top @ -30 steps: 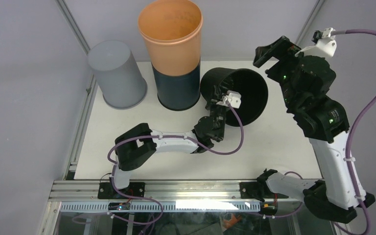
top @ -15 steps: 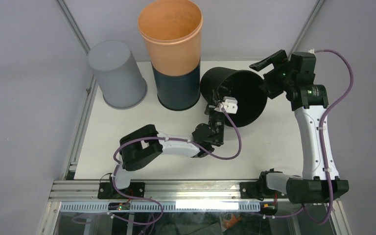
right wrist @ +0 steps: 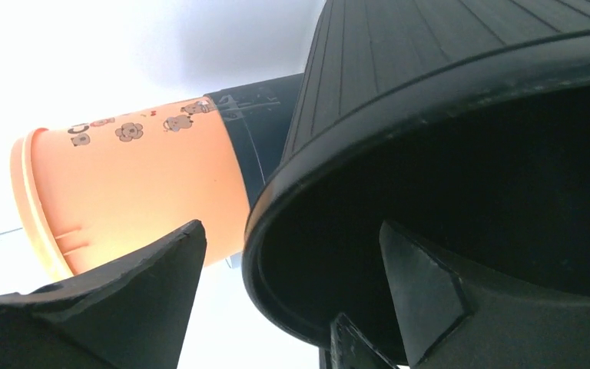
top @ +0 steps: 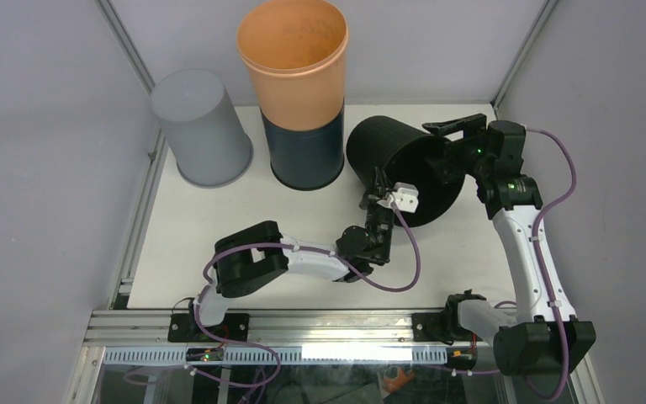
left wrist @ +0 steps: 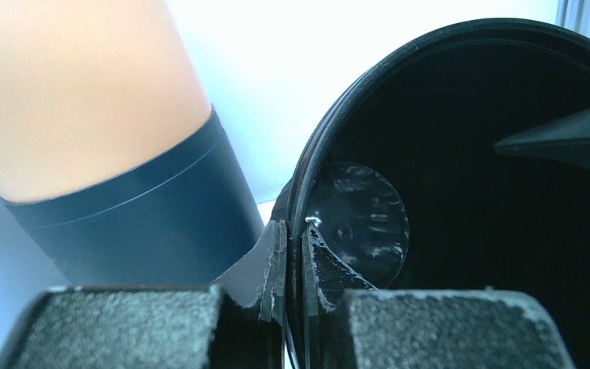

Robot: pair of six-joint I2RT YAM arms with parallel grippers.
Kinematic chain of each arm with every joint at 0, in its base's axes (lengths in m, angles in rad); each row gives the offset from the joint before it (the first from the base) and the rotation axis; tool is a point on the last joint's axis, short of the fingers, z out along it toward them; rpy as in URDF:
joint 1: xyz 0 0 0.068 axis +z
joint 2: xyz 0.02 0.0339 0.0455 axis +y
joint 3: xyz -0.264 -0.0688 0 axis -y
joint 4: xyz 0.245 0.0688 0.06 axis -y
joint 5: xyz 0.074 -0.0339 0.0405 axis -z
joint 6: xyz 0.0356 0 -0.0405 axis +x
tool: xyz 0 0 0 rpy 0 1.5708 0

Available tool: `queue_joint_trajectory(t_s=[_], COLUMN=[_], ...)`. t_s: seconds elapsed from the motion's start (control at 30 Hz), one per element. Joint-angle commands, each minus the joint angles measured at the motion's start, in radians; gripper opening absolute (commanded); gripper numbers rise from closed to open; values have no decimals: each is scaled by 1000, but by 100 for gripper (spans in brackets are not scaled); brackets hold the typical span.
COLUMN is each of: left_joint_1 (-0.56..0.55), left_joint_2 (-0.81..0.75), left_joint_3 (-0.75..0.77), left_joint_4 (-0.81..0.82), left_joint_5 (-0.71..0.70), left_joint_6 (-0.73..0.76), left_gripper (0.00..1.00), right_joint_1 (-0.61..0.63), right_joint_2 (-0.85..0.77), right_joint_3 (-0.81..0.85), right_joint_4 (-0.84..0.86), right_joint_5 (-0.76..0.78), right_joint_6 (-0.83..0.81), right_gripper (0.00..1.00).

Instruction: Turn the large container upside down

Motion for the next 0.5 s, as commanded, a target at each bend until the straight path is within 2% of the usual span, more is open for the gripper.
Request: queue_joint_trajectory(t_s=[0.0, 0.07, 0.17, 0.27, 0.33, 0.4, 0.47], left_joint_1=[-36, -43, -53, -62, -67, -70, -71], left_joint_2=[5, 11, 16, 27, 33, 38, 42], left_joint_3=[9, 14, 13, 19, 24, 35, 45], left_joint_4=[135, 141, 146, 153, 162, 180, 193], left_joint_5=[-11, -16, -25, -32, -33, -34, -32], left_joint_6=[13, 22, 24, 26, 37, 53, 74], left_gripper=[0, 0, 0, 0, 0, 0, 0], right_joint_1=[13, 13, 18, 37, 49, 57, 56], right_joint_2=[-8, -4, 5, 19, 20, 16, 12], right_joint_3=[15, -2, -40, -50, -61, -79, -89], right_joint_4=[144, 166, 211, 217, 216, 229, 223], right_joint_5=[29, 31, 11, 1, 5, 9, 18], right_joint_6=[60, 87, 138, 176, 196, 209, 214], right_gripper=[84, 79, 63, 57, 47, 30, 1])
